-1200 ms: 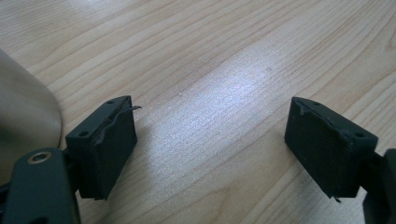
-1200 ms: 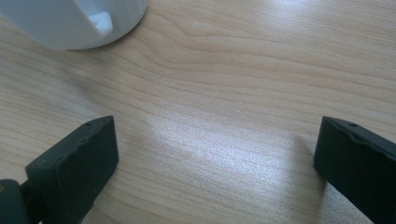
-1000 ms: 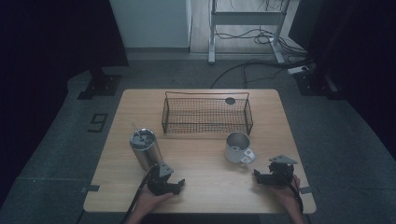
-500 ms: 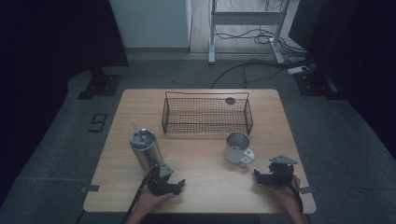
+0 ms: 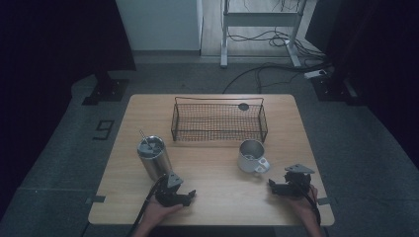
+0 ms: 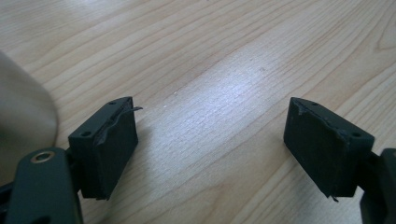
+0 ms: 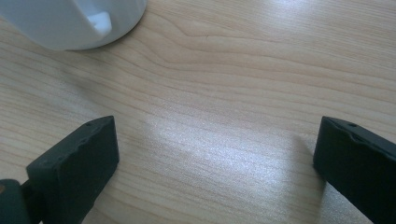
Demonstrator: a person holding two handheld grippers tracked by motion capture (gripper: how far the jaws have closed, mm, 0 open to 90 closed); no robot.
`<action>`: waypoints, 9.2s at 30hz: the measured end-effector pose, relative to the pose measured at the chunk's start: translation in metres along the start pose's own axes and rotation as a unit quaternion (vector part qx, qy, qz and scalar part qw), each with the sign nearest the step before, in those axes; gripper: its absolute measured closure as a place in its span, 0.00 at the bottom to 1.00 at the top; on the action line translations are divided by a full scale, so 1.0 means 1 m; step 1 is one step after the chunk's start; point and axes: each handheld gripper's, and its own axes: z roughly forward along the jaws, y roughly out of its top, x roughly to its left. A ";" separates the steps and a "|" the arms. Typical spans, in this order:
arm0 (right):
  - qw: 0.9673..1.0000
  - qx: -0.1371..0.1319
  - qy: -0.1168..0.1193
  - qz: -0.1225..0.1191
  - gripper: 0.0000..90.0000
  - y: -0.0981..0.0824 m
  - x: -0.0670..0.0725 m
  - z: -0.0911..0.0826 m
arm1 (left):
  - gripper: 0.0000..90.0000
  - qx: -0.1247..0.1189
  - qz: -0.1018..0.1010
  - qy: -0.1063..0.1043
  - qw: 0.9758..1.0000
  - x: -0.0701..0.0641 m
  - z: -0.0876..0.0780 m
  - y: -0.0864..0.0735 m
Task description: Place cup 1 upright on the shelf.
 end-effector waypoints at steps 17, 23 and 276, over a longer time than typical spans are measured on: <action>1.000 0.000 0.000 -0.001 0.00 0.000 0.000 0.000 | 0.19 -0.045 -0.016 -0.012 0.999 0.008 -0.036 0.008; 1.000 0.000 0.000 -0.001 0.00 0.000 -0.001 0.000 | 0.17 -0.053 -0.018 -0.013 0.998 0.009 -0.047 0.011; 1.000 -0.004 -0.003 0.004 0.04 0.000 -0.002 -0.001 | 0.05 -0.162 -0.057 0.082 0.982 0.087 -0.076 0.118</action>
